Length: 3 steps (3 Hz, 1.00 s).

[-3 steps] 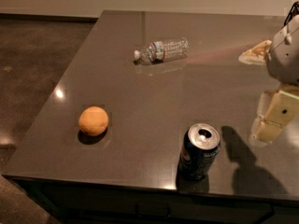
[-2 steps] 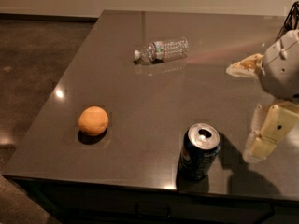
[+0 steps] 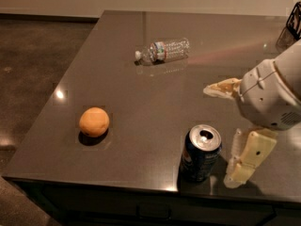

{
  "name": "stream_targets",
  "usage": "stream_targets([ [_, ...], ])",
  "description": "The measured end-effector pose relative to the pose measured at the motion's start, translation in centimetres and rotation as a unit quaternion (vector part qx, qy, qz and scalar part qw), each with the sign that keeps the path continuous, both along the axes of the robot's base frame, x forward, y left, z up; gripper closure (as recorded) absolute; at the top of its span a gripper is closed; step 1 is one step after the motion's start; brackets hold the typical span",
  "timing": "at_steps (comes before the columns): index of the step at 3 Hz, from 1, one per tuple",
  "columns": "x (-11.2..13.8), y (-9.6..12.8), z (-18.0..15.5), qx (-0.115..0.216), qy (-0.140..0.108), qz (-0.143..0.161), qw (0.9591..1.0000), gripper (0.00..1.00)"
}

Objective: Move pepsi can near orange

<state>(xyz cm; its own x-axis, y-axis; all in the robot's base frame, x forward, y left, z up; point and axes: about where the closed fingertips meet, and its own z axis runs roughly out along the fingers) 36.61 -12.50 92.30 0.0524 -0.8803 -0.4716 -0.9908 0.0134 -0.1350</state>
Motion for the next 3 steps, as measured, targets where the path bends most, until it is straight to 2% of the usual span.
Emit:
stream_targets([
  [3,-1.3,3.0,-1.9,0.031,0.012,0.045,0.9985,0.0],
])
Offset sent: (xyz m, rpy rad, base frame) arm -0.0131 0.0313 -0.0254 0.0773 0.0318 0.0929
